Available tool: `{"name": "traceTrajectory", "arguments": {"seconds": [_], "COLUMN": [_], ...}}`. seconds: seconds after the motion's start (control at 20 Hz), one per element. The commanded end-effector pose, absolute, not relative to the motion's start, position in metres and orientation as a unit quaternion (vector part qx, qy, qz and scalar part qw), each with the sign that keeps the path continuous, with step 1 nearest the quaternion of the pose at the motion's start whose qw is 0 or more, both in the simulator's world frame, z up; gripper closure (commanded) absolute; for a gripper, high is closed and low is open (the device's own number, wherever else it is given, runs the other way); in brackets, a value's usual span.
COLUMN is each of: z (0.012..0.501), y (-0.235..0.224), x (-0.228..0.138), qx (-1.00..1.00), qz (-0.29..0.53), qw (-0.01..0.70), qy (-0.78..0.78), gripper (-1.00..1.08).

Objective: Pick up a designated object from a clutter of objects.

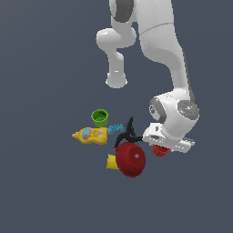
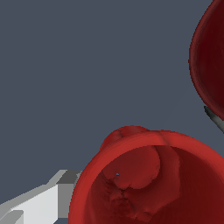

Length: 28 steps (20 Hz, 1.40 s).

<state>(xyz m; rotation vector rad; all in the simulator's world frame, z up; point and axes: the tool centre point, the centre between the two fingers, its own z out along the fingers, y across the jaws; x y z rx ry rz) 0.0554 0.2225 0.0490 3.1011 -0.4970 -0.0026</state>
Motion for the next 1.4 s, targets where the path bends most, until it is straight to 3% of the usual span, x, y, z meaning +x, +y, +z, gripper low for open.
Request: {"name": "traceTrajectory", "arguments": {"seconds": [0.0,0.05,0.8,1.35], "z": [0.047,0.047,0.054,0.113], "y": [0.223,0.223,0.218,0.165], "x": [0.056,0.056,0.057,0.060], "qx": [0.987,0.987,0.987,0.987], "qz": [0.000,0.000,0.000,0.000], "qw": [0.000,0.000,0.000,0.000], "qy": [-0.158,-0.158,-0.158,-0.158], "gripper": [-0.92,1.08,1.08,1.08]}}
